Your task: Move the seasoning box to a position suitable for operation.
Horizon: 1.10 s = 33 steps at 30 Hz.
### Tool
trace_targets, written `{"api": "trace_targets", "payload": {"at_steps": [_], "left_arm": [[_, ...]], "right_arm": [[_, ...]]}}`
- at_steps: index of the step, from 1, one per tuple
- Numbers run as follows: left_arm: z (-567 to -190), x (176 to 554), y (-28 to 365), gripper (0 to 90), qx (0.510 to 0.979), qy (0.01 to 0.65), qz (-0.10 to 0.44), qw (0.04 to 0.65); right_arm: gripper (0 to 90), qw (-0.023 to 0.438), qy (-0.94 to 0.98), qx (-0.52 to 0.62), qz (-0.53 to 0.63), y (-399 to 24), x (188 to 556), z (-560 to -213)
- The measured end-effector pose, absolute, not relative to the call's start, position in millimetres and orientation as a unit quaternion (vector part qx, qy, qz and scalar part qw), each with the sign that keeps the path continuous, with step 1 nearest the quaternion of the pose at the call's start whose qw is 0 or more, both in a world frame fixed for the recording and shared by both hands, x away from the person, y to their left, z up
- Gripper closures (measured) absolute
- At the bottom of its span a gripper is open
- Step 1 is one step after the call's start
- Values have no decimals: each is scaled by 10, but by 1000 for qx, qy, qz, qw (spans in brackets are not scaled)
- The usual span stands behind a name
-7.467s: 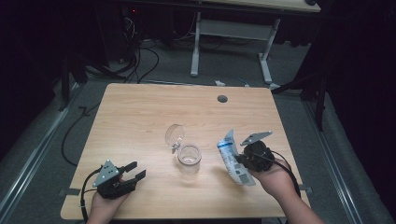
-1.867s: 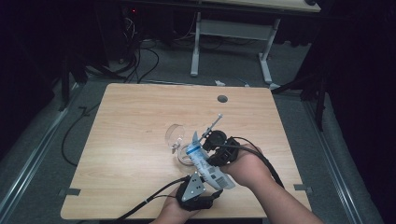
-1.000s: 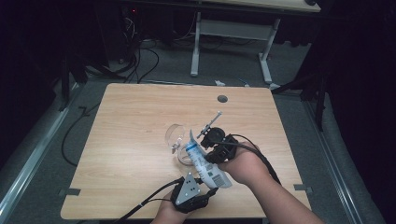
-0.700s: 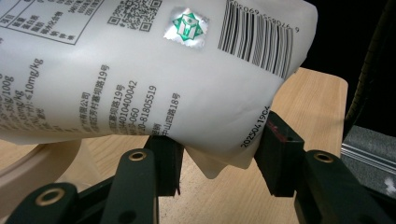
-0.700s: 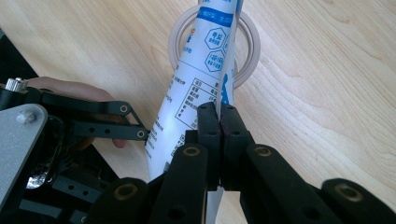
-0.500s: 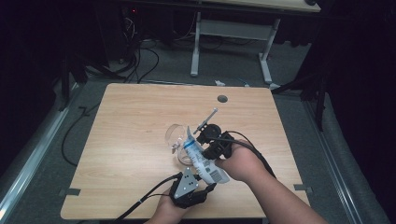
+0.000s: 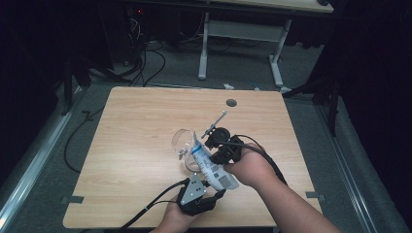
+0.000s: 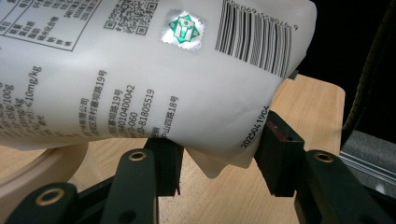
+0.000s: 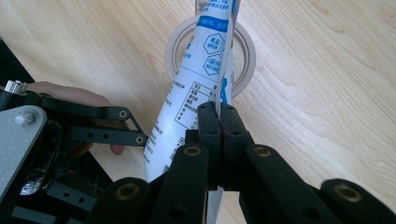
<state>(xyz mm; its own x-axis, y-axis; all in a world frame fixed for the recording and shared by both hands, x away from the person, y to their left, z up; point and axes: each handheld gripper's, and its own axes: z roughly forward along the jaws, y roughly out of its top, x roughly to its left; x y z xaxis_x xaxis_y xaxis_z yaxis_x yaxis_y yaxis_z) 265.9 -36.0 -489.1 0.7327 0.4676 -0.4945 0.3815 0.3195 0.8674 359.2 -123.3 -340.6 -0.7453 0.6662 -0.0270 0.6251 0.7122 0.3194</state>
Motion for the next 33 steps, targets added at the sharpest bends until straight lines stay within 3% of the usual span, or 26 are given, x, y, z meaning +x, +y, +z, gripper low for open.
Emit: {"api": "trace_targets", "payload": {"at_steps": [33], "left_arm": [[-4883, 2665, -395, 526, 591, 353, 31, 725]], "right_arm": [[900, 70, 927, 345, 127, -1182, 3661, -3400]]}}
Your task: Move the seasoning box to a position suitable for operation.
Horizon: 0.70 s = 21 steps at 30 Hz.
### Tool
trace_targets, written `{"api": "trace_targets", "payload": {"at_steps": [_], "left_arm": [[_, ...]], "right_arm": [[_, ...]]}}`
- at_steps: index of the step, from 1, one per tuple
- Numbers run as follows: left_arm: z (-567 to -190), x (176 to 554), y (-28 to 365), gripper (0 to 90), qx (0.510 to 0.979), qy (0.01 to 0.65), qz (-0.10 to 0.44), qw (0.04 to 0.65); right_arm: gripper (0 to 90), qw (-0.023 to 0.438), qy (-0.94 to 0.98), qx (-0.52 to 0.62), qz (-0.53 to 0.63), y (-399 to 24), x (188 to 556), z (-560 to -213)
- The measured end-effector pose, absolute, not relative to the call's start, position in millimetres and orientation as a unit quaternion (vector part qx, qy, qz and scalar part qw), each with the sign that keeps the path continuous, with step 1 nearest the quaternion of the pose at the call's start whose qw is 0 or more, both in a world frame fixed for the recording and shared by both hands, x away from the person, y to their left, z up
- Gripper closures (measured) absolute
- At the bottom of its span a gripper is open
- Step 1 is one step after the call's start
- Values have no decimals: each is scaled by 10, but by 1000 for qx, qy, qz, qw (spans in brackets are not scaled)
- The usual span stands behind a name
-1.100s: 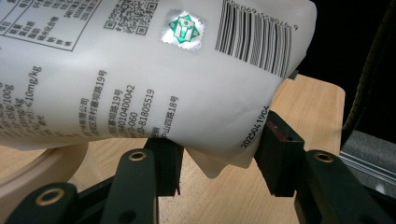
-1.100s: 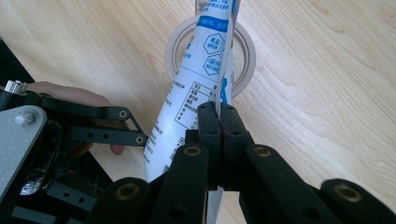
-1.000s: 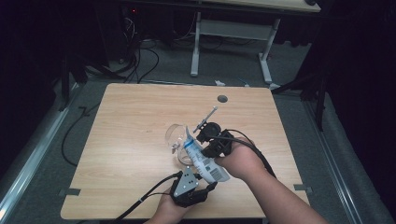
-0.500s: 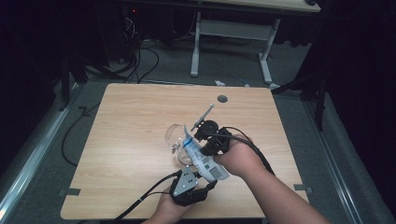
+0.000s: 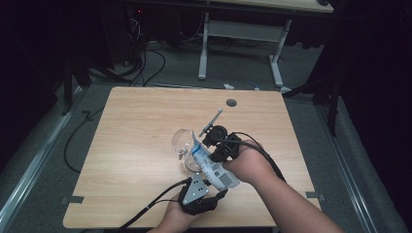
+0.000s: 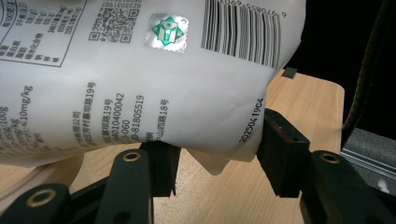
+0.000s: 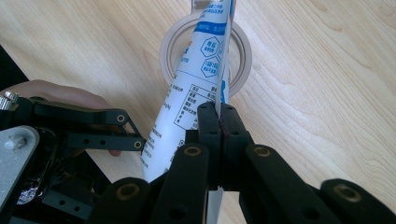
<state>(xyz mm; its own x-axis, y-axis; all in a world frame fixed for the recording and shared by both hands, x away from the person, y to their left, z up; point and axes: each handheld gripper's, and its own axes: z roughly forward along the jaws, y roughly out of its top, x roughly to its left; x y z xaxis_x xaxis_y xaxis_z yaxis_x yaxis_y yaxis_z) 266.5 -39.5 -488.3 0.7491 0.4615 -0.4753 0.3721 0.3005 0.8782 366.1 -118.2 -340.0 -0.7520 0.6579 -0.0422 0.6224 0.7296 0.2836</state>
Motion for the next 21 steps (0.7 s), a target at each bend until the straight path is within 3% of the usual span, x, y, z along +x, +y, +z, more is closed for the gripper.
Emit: {"api": "trace_targets", "payload": {"at_steps": [21], "left_arm": [[-4850, 2657, -399, 539, 591, 349, 29, 727]], "right_arm": [[898, 64, 927, 344, 132, -1198, 3671, -3389]]}}
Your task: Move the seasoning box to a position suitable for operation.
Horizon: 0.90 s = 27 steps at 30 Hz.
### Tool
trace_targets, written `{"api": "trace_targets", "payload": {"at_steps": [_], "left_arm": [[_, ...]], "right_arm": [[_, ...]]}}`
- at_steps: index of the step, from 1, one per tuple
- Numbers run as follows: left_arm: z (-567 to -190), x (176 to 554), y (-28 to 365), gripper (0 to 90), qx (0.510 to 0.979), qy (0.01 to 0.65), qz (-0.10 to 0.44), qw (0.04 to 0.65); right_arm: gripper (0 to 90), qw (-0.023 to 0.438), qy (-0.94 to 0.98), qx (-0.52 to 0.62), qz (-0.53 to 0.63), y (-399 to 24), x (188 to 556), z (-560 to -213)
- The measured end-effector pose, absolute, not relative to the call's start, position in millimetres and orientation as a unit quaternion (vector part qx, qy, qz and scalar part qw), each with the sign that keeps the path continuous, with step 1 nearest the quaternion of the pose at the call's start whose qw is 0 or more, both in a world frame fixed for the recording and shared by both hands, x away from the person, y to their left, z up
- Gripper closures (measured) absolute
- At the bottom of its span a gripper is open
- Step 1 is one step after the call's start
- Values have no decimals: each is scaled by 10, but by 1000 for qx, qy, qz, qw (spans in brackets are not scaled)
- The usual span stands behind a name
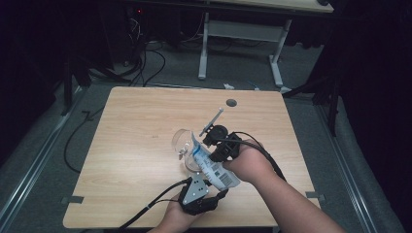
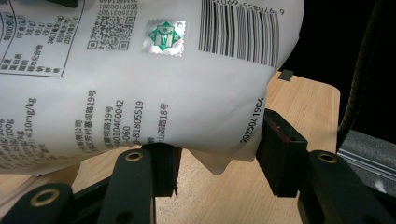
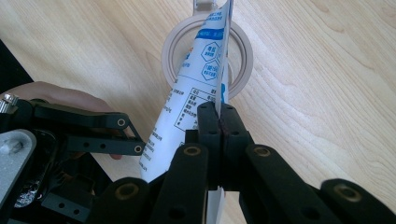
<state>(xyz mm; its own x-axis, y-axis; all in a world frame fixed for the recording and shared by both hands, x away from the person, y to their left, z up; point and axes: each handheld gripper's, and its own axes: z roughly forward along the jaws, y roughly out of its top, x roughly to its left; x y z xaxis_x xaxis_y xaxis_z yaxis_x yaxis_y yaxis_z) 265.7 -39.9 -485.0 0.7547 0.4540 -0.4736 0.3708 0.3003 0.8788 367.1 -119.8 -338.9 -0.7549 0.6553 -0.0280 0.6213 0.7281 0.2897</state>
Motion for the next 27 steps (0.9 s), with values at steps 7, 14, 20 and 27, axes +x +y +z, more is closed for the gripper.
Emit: {"api": "trace_targets", "payload": {"at_steps": [7, 14, 20, 27], "left_arm": [[-4847, 2654, -408, 542, 590, 347, 29, 728], [-4829, 2655, -418, 545, 588, 345, 26, 731], [-4826, 2656, -420, 545, 587, 345, 25, 732], [-4814, 2661, -412, 546, 586, 344, 27, 733]], "right_arm": [[898, 62, 928, 344, 131, -1200, 3677, -3397], [898, 62, 927, 344, 133, -1201, 3675, -3383], [899, 61, 928, 342, 132, -1205, 3680, -3378], [899, 67, 931, 335, 128, -1180, 3681, -3364]]}}
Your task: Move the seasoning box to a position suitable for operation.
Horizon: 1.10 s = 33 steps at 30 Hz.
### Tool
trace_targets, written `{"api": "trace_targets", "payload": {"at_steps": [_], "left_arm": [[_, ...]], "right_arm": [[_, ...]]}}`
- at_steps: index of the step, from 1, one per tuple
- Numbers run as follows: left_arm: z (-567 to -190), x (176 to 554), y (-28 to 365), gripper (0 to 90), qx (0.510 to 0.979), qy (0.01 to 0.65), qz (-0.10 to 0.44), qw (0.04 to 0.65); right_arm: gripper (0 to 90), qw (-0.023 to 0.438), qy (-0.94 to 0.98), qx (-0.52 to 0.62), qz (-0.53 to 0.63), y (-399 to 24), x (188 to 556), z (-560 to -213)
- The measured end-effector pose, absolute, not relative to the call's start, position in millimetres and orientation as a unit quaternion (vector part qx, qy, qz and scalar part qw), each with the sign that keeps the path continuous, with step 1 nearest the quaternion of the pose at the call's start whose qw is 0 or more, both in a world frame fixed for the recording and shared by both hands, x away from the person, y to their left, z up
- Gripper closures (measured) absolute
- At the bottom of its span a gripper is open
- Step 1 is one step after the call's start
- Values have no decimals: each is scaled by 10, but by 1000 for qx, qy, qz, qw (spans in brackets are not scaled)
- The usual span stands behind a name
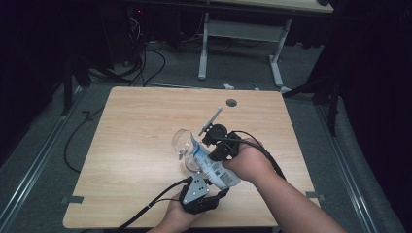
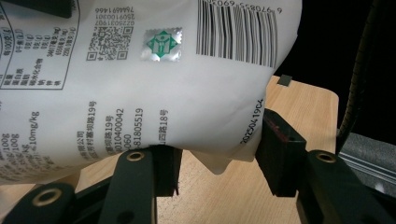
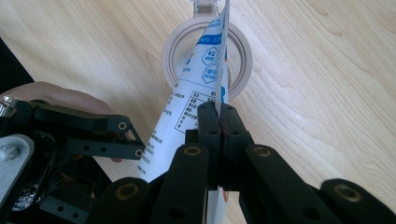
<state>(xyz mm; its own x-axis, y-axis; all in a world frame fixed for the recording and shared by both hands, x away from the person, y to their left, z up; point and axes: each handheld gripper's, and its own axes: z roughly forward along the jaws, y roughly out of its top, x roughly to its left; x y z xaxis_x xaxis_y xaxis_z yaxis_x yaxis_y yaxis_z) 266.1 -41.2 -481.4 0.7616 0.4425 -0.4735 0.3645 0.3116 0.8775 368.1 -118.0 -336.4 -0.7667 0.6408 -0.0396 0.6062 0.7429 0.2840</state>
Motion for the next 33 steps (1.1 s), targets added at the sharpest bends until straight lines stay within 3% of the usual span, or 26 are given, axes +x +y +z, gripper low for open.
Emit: {"api": "trace_targets", "payload": {"at_steps": [33], "left_arm": [[-4762, 2658, -427, 550, 584, 343, 26, 736]], "right_arm": [[899, 69, 931, 333, 135, -1193, 3666, -3333]]}}
